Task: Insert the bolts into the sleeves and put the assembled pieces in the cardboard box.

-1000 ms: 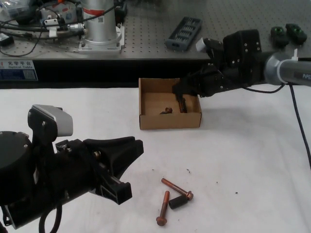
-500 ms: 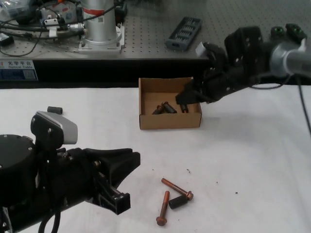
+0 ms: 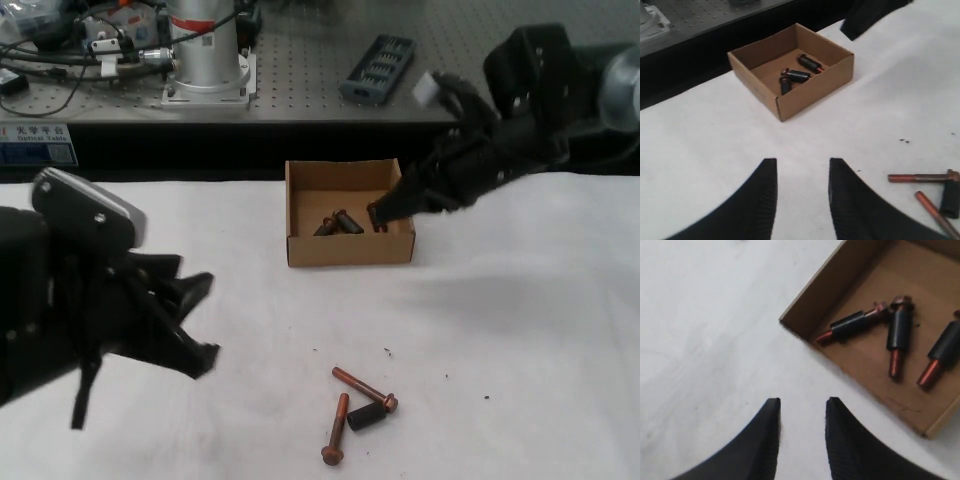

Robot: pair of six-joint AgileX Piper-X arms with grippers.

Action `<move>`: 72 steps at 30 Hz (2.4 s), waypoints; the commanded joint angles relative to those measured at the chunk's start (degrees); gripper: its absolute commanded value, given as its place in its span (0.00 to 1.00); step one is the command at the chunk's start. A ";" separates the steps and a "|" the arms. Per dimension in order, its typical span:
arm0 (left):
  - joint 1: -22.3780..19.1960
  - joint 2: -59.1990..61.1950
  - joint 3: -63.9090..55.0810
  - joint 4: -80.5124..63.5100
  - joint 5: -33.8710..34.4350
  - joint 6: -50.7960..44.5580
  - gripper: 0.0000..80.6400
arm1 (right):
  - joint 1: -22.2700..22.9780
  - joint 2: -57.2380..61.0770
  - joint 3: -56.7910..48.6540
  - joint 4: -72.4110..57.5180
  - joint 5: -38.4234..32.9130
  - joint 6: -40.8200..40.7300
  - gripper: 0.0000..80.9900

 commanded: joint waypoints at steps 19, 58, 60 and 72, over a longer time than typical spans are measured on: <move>15.94 20.87 -16.79 0.44 -1.43 10.91 0.34 | 6.96 -31.68 32.44 -18.23 -0.74 3.90 0.03; 23.12 46.64 -48.89 16.83 -3.39 33.04 0.34 | 21.71 -41.57 57.70 -45.34 -2.21 26.63 0.03; 23.12 46.64 -48.89 16.83 -3.01 33.04 0.34 | 21.80 -41.57 57.70 -45.34 -2.20 26.73 0.03; 21.40 50.75 -55.31 21.49 -2.38 32.33 0.34 | 21.80 -41.57 57.98 -45.06 -2.20 27.21 0.03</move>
